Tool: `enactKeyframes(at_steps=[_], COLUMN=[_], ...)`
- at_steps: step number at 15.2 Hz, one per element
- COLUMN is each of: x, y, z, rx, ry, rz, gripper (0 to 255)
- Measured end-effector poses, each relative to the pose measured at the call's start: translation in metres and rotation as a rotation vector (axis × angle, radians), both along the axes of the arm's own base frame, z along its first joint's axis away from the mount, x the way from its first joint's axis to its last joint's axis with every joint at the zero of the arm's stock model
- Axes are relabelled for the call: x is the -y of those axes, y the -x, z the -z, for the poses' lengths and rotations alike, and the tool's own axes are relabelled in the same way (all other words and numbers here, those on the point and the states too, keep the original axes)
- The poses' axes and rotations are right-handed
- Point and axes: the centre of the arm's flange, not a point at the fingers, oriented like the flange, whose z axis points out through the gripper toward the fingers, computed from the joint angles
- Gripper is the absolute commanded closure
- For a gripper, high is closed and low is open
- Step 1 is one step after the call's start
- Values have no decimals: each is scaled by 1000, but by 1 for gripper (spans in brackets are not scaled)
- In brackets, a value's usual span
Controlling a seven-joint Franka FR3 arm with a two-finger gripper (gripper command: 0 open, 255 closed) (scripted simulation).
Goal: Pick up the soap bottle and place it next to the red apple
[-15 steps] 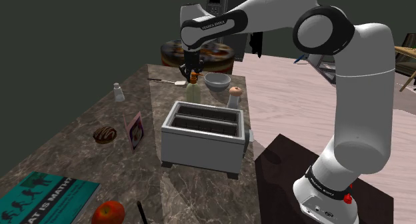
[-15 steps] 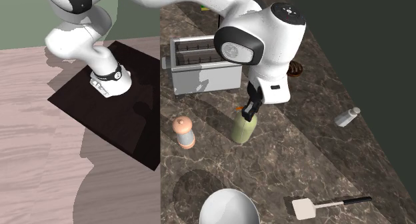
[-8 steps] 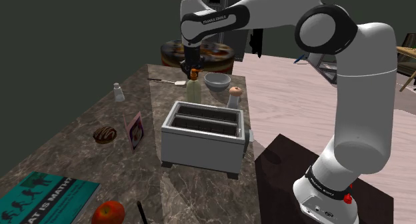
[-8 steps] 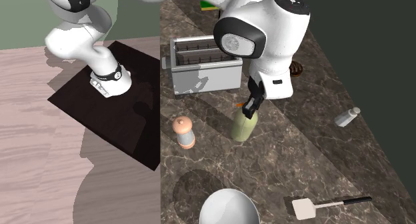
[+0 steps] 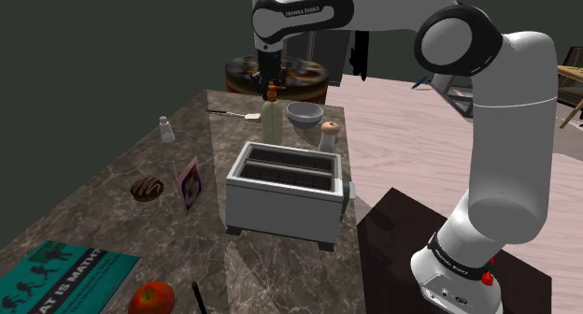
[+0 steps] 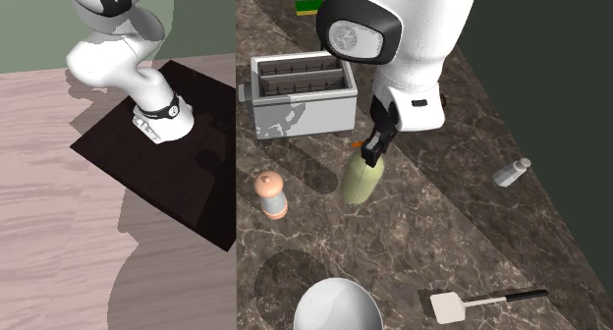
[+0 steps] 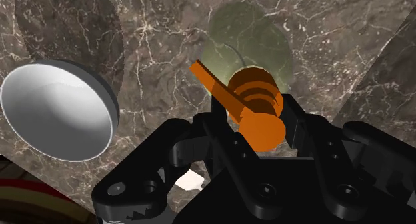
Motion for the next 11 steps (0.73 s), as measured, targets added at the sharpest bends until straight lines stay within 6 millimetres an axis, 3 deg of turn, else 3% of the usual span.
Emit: enactKeyframes(at_steps=[11], x=[0], y=[0], z=[-58], rx=[0], ry=[0], rz=[0], gripper=[255])
